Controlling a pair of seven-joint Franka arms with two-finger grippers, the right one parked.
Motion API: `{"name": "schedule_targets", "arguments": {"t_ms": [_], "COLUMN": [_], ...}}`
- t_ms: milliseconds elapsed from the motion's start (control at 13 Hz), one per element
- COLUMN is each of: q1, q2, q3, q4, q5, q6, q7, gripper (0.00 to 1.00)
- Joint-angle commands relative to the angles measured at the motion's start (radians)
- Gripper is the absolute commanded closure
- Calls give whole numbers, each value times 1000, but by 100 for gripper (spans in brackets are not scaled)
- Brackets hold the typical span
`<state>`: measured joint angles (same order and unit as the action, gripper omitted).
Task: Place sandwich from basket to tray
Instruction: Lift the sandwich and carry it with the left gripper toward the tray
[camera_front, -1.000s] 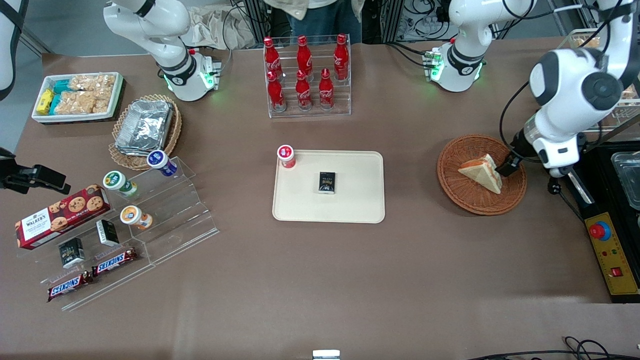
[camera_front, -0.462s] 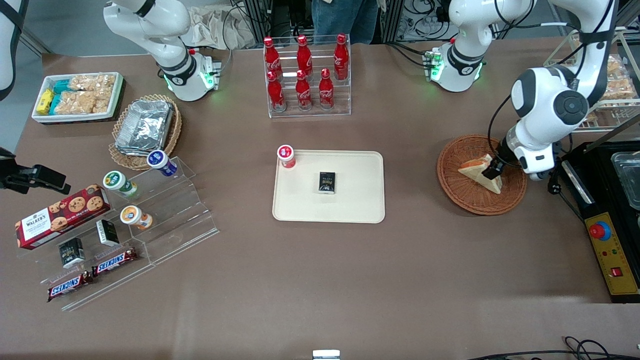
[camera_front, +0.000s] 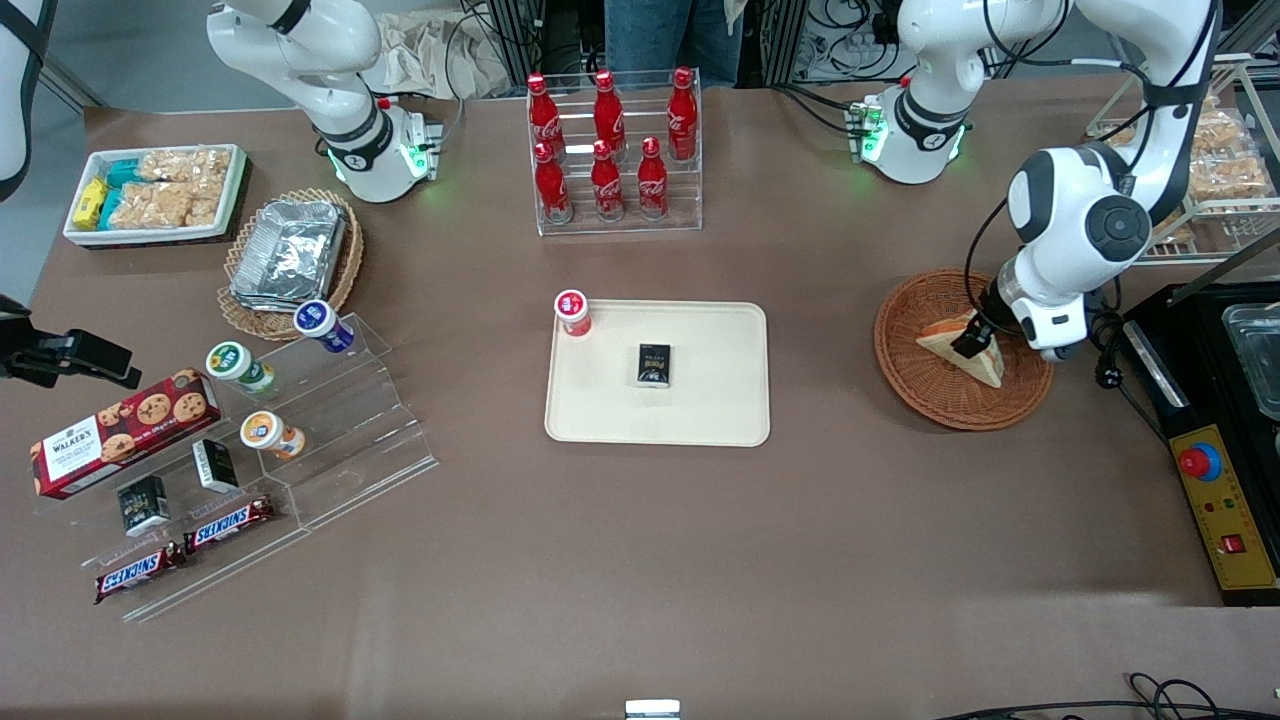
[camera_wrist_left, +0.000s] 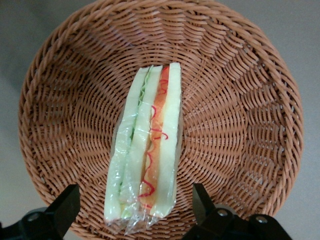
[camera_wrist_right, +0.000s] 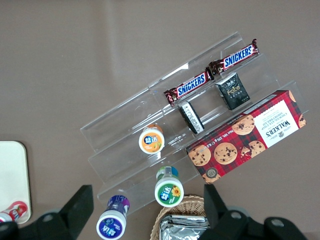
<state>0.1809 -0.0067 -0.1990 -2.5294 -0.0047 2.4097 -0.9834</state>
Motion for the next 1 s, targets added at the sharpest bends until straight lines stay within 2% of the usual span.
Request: {"name": "schedule_targets", "arguments": {"t_ms": [0,77,154,231,308,385,462,615,923], "q1": [-12,-12,-14,-24,-50,-63,-69,-104,-136], "q2": [22,33,39,34,33,27,11,-25,-118], "q3": [-2,-2,-2,-2,-2,-2,-3,-5,-80], "q4": [-5,-3,-5,-6,-6,-6,-5,14,131], "q5": [9,11,18,22,23,23,31,109,88], "q6": [41,69,83,83,81,80,66,-28,-213], "q7": [-12,-8,-8,-6,-3,3,9,17,101], "gripper": [0,0,21,58,80,96,100,100,100]}}
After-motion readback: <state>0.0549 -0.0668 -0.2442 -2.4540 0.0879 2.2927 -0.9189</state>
